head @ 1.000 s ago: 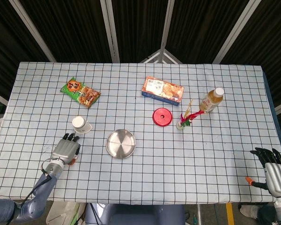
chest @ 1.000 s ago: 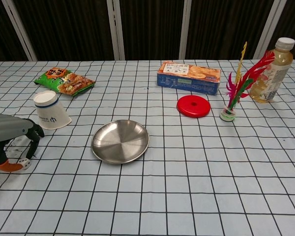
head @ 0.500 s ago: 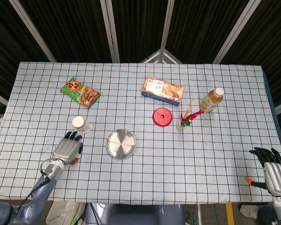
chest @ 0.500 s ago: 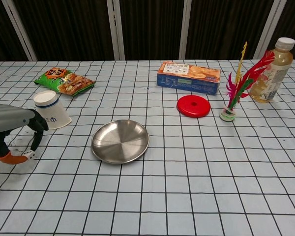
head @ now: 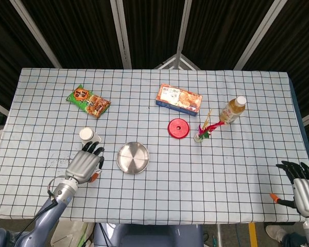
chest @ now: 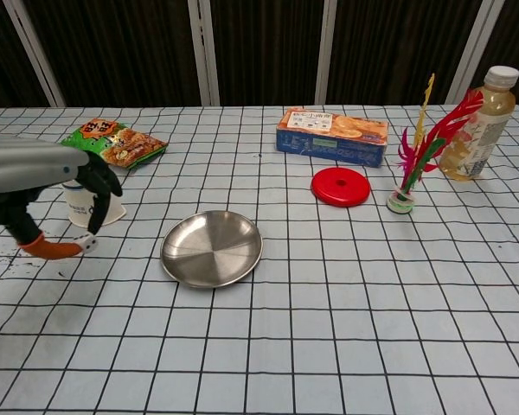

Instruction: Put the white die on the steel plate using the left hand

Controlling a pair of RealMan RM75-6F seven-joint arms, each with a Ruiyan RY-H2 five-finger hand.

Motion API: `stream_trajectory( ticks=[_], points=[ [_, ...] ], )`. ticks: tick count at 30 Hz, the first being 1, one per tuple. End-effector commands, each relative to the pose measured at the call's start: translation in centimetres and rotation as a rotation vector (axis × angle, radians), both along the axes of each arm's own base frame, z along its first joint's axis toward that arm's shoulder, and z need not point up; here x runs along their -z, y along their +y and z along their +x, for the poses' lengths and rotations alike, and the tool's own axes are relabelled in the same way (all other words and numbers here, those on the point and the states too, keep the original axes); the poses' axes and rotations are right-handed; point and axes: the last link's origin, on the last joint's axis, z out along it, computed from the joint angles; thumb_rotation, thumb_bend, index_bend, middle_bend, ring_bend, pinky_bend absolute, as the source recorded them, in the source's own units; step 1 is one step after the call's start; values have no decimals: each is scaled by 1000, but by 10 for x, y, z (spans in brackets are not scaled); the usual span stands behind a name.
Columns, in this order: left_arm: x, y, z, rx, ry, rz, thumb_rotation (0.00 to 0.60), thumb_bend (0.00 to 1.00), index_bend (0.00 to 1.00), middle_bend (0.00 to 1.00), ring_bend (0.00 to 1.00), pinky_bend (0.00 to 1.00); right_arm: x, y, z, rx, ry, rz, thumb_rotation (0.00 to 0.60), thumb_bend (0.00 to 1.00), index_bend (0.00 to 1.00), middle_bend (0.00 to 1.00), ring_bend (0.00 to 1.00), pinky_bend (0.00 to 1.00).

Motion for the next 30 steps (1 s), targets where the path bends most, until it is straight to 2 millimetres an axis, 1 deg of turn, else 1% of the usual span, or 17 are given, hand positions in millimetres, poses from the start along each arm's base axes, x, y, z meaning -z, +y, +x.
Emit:
stream_trajectory(
  ticks=[1, 4, 10, 18, 23, 30],
  points=[
    [21, 21, 22, 27, -42, 22, 600, 508, 582, 175, 0, 8, -2, 0, -2, 3, -4, -1, 600, 96, 248, 188, 126, 0],
    [37, 35, 35, 35, -28, 31, 600, 508, 583, 176, 0, 8, -3, 1, -4, 2, -3, -3, 600, 96, 248, 188, 126, 0],
    [60, 53, 50, 33, 32, 46, 600, 506, 584, 177, 0, 8, -4, 1, -4, 4, -2, -4, 600, 96, 248, 188, 126, 0],
    [86, 61, 52, 13, 37, 11, 600, 502, 584, 178, 0, 8, -4, 1, -6, 6, 2, -5, 600, 96, 248, 188, 127, 0],
    [96, 65, 53, 27, 48, 11, 600, 502, 584, 177, 0, 8, -4, 1, -6, 7, 4, -5, 600, 96, 248, 188, 126, 0],
    [100, 67, 57, 43, 65, 25, 600, 498, 580, 174, 0, 8, -5, 1, -7, 9, 3, -4, 600, 96, 248, 188, 126, 0]
  ],
)
